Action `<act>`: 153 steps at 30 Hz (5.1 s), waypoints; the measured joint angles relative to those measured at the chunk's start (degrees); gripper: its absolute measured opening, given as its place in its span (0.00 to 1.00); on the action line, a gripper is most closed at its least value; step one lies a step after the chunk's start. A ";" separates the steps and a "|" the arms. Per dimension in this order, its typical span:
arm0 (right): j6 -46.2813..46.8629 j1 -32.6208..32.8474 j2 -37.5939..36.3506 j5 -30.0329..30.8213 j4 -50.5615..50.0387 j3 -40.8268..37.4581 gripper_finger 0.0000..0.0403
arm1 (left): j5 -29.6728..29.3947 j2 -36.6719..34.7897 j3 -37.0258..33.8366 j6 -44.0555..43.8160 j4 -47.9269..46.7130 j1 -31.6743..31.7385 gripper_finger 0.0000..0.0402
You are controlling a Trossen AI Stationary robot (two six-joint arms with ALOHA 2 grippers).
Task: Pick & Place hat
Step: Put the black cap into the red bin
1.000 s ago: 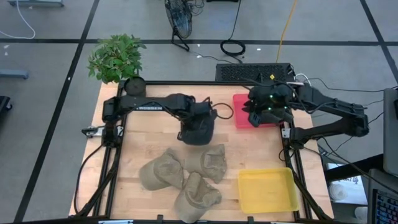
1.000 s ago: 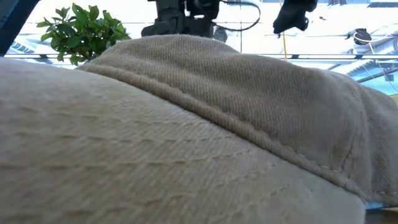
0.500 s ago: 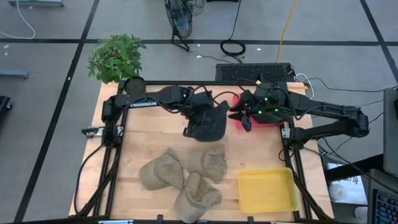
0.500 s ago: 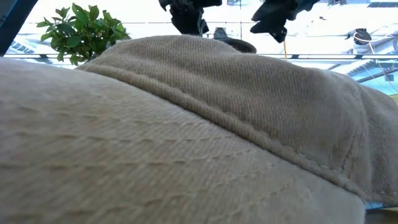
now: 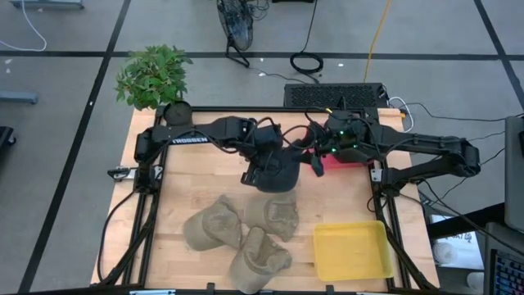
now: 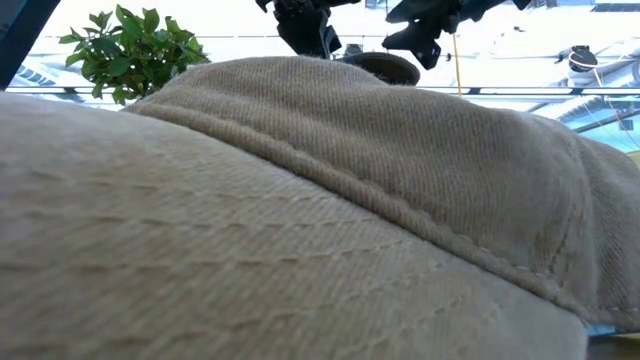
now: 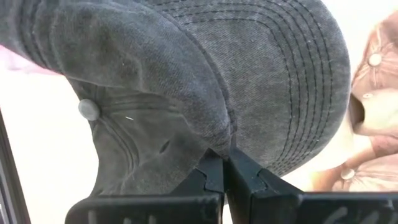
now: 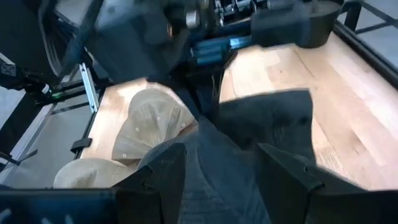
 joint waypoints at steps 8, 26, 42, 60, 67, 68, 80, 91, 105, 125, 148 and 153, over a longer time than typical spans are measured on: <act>-0.02 0.25 -0.01 -0.02 0.09 0.00 0.43 | 3.08 0.00 0.00 0.05 3.01 0.00 0.00; 0.18 0.23 0.07 -1.35 -0.82 0.02 0.43 | 3.05 3.26 10.09 0.66 2.05 1.57 0.00; -1.57 0.26 0.17 -3.09 -4.72 0.02 0.43 | 1.78 6.86 13.86 5.05 -3.58 0.13 0.00; -1.33 -0.19 3.88 -8.90 -5.31 0.11 0.43 | 2.98 6.84 16.70 7.90 -3.21 0.22 0.00; -1.32 -0.19 4.01 -8.96 -3.22 0.10 0.43 | 2.59 6.84 16.77 7.54 -3.52 -0.03 0.00; -1.17 -0.19 3.92 -8.94 -2.86 0.09 0.43 | 2.60 6.84 16.80 7.48 -3.32 -0.06 0.00; 0.61 -0.17 3.77 -9.38 -2.52 0.07 0.09 | 2.31 6.84 16.83 7.45 -3.01 -0.09 0.00; 0.67 -0.17 3.75 -7.71 -2.57 0.07 0.05 | -0.52 6.84 16.83 4.75 -2.47 -0.09 0.02; 0.15 -0.21 3.53 -3.38 -2.57 0.00 0.01 | -3.14 5.80 16.81 -0.01 -0.19 -0.15 0.08; 6.96 0.62 1.16 33.46 -3.16 -0.02 0.00 | -21.62 -2.21 16.87 -16.65 -0.40 1.01 0.53; 30.36 1.66 -4.77 58.87 -63.89 8.55 0.00 | -10.37 -2.25 16.82 -16.62 -13.28 3.18 0.47; 32.33 1.23 -5.78 58.77 -62.05 6.04 0.00 | -9.60 -2.25 16.81 -17.62 -11.36 3.26 0.47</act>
